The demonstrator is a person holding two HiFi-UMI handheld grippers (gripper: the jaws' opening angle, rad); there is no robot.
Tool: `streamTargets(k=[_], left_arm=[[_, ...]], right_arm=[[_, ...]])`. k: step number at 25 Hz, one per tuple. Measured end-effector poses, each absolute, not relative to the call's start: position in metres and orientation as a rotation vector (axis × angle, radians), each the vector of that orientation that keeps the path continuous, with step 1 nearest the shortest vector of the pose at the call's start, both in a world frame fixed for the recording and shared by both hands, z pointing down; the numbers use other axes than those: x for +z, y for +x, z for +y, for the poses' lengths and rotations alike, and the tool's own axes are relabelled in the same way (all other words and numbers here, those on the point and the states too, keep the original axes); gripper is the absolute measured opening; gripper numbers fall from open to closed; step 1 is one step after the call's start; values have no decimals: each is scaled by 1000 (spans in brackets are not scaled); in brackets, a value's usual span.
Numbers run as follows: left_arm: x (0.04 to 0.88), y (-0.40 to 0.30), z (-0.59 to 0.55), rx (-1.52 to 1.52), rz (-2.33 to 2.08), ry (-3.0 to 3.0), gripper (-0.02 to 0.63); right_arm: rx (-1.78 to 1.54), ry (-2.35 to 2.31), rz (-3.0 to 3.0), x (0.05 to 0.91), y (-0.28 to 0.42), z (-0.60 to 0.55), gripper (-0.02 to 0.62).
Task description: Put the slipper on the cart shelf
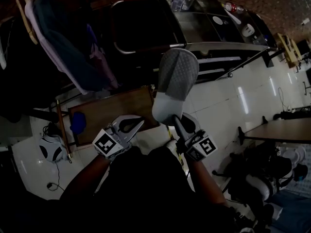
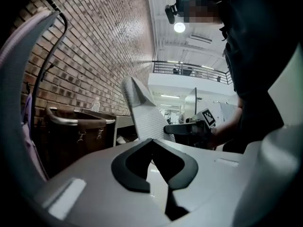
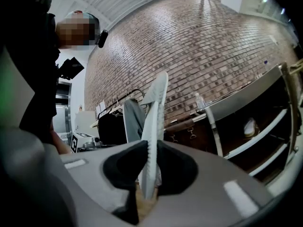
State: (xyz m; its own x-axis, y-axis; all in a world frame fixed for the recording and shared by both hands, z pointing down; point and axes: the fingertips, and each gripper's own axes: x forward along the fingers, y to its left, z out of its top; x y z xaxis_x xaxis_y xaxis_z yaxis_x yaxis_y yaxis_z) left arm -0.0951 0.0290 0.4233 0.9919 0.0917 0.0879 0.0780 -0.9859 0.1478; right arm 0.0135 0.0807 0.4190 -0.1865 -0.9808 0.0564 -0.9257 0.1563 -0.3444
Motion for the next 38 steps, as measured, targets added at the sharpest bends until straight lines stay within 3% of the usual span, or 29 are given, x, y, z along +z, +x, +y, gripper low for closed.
streamTargets(k=[14,38], left_arm=[[414,61,154,226,76,3015,5],[436,103,86,115,183,2942,5]], right_arm=[[-463,-1781,2254,431,171,193,60],[-664,-1844,2337,482,200,139,60]])
